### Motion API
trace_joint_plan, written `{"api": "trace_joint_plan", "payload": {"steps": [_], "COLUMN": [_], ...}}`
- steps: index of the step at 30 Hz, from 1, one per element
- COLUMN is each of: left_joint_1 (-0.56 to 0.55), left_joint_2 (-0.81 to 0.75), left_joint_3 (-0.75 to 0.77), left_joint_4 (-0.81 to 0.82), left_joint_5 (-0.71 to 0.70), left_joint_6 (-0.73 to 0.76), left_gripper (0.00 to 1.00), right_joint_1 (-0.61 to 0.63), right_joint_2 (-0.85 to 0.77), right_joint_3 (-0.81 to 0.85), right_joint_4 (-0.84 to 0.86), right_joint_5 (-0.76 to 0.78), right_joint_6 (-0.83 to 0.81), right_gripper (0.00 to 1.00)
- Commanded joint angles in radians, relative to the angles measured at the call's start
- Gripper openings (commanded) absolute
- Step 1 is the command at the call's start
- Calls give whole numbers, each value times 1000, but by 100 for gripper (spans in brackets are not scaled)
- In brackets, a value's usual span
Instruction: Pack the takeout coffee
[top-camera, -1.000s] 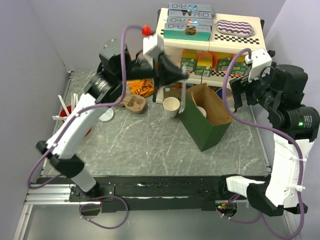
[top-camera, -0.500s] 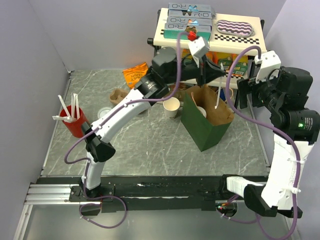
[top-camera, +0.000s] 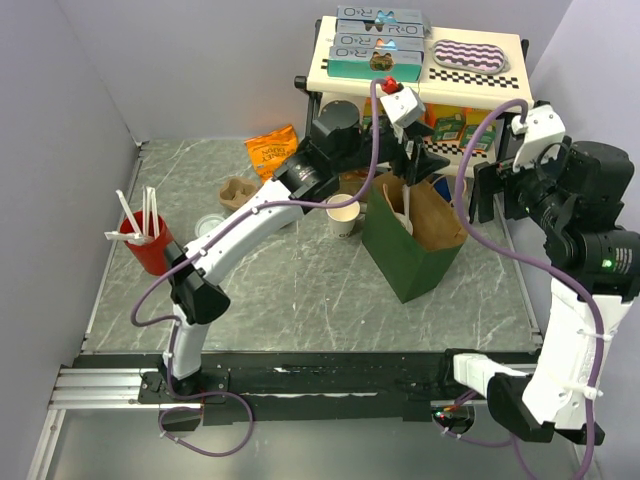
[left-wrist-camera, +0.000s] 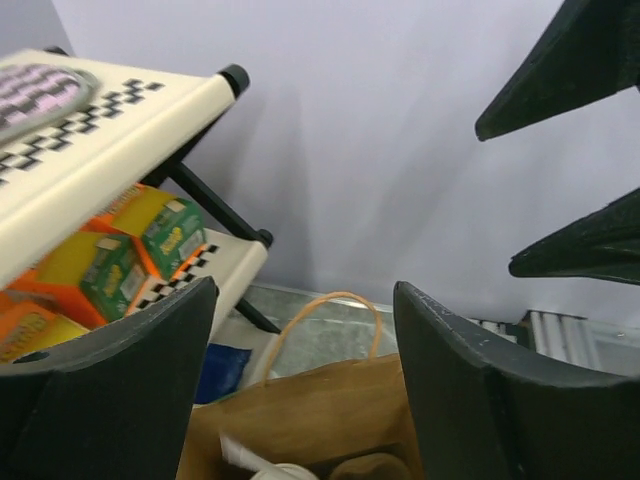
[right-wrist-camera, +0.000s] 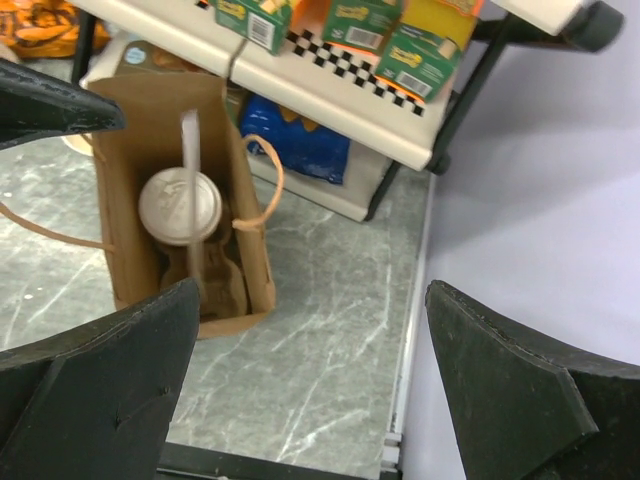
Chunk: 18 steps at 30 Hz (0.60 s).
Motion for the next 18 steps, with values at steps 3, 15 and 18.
{"api": "trace_joint_plan", "payload": {"steps": [3,15,18], "left_joint_1": [1,170,262], "left_joint_2": [-196,-633,-693], "left_joint_3": [-16,-456,-482], "left_joint_4": [-22,-241,-333], "left_joint_5": [-65,-255,-315], "left_joint_6": [200,327,336], "left_gripper": [82,99,99], "right_joint_1": [-7,-7,-7], "right_joint_2": [27,-125,-157], "right_joint_3": [41,-202,-231], "right_joint_4": [-5,214,282], "right_joint_5": [-57,59,87], "right_joint_6": [8,127,184], "right_gripper": [100,100,100]}}
